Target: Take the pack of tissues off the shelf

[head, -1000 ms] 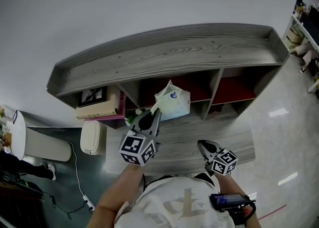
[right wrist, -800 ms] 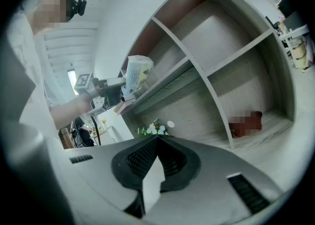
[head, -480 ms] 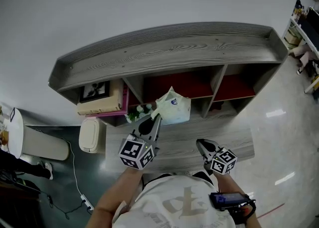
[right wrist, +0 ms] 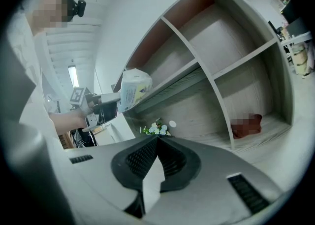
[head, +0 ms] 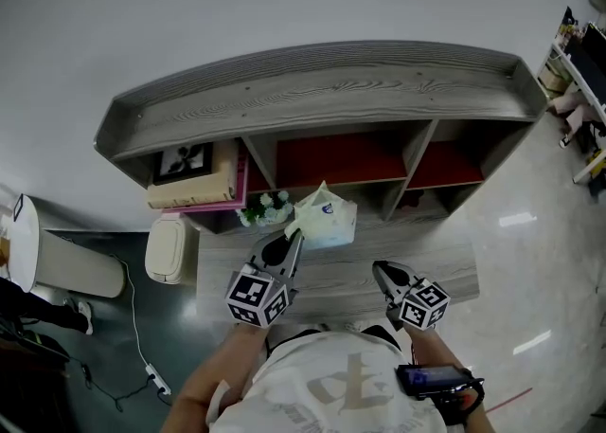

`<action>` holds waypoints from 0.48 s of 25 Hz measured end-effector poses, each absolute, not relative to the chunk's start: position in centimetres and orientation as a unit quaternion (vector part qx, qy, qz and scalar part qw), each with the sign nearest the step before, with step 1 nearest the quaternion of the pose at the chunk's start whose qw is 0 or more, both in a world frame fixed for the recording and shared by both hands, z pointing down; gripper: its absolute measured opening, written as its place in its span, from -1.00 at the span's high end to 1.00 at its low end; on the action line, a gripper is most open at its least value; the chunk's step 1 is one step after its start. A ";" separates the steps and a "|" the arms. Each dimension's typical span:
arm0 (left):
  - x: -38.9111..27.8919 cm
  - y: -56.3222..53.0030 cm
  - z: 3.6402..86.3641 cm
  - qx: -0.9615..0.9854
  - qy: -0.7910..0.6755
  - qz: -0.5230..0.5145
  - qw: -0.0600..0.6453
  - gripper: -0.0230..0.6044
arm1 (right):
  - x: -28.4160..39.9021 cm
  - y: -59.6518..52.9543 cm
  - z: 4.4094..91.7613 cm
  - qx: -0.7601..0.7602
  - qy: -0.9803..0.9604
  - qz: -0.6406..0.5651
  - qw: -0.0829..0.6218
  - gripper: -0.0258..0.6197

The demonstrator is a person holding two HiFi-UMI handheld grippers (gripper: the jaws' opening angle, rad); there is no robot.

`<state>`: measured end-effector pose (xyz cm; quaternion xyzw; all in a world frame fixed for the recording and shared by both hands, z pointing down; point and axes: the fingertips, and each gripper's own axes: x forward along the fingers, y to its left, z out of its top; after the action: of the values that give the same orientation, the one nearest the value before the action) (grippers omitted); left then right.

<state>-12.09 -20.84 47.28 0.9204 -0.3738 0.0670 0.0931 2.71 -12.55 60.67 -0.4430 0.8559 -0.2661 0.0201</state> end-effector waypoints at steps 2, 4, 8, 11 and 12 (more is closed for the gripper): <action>-12.7 -20.5 48.0 0.919 -0.376 0.070 0.097 0.90 | 2.6 -12.6 60.7 -0.445 0.856 -0.265 0.020 0.90; -13.3 -20.2 48.7 0.916 -0.380 0.072 0.102 0.90 | 2.5 -12.6 60.8 -0.445 0.856 -0.263 0.018 0.90; -14.4 -19.7 50.0 0.912 -0.389 0.075 0.108 0.90 | 2.5 -12.9 60.7 -0.444 0.858 -0.258 0.013 0.90; -15.6 -19.3 50.9 0.907 -0.397 0.082 0.110 0.90 | 1.8 -13.1 60.7 -0.440 0.861 -0.256 0.011 0.90; -16.0 -19.2 51.2 0.905 -0.401 0.084 0.111 0.90 | 1.5 -13.2 60.7 -0.438 0.862 -0.255 0.011 0.90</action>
<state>-15.98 -19.17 51.23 0.9052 -0.4015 0.0835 0.1113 1.54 -13.19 60.68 -0.4376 0.8622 -0.2551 0.0107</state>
